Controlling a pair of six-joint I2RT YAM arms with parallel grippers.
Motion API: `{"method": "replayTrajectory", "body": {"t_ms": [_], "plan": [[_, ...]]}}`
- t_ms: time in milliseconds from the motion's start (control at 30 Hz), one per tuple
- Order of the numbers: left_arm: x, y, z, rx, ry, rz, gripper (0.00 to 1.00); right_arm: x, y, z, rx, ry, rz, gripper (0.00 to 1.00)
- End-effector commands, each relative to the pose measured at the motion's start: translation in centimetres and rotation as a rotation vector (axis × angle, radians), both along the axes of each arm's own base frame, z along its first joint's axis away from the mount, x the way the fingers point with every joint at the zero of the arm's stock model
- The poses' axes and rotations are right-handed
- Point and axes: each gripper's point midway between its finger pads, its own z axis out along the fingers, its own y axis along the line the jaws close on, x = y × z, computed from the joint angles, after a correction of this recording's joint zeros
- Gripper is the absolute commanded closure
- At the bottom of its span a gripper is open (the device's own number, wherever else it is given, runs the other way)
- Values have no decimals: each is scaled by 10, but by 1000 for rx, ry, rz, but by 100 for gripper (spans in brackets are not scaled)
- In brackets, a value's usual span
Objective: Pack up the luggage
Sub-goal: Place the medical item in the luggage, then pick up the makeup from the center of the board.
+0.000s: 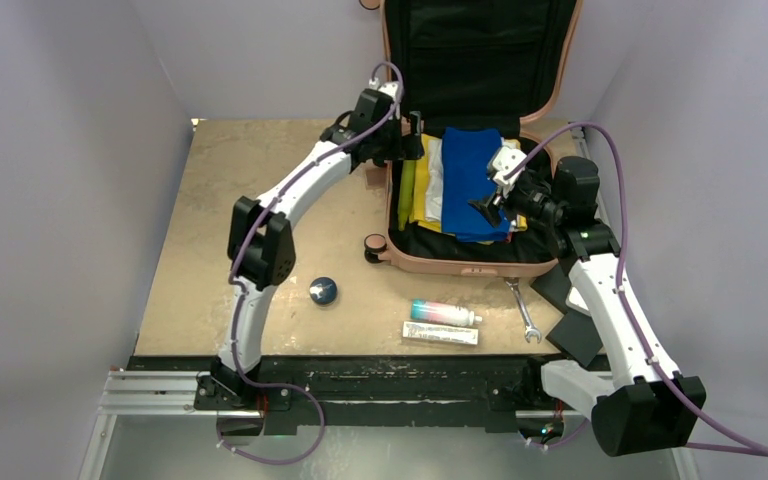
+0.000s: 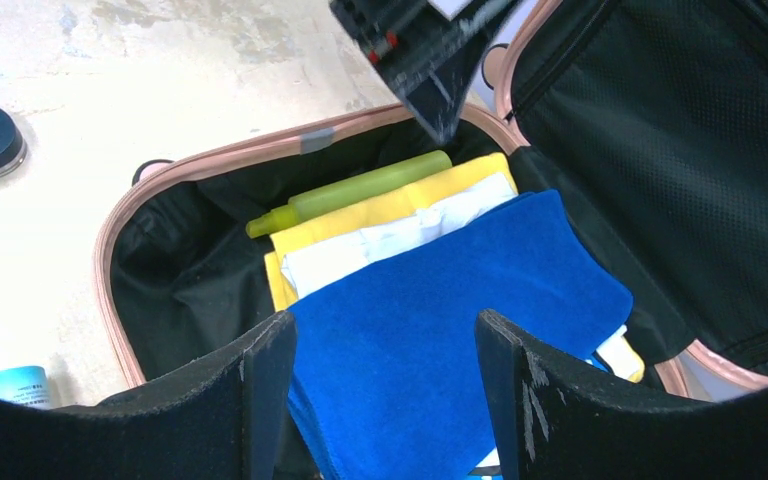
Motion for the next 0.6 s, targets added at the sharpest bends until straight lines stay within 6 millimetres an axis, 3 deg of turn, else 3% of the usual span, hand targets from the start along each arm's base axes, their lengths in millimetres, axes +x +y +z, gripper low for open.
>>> {"method": "replayTrajectory", "body": {"t_ms": [0, 33, 167, 233, 300, 333, 467, 567], "plan": [[-18, 37, 130, 77, -322, -72, 2, 0, -1, 10, 1, -44, 5, 31], [-28, 46, 135, 133, -358, -108, 1, -1, 1, 10, 1, -45, 13, 30], [-70, 84, 104, 383, -386, -273, 1, -7, 4, 8, -46, -64, 73, 28], [-89, 104, 85, 491, -377, -327, 1, -21, 13, 4, -77, -64, 171, 22], [-109, 123, 63, 573, -352, -376, 1, -39, 19, -1, -113, -61, 271, 5], [-118, 132, 53, 612, -341, -394, 1, -51, 21, -8, -131, -40, 321, 2], [-146, 159, 28, 701, -328, -422, 1, -85, 27, -19, -199, -44, 481, 1], [-162, 172, 20, 723, -343, -423, 1, -103, 32, -44, -229, 28, 558, 1]]}}
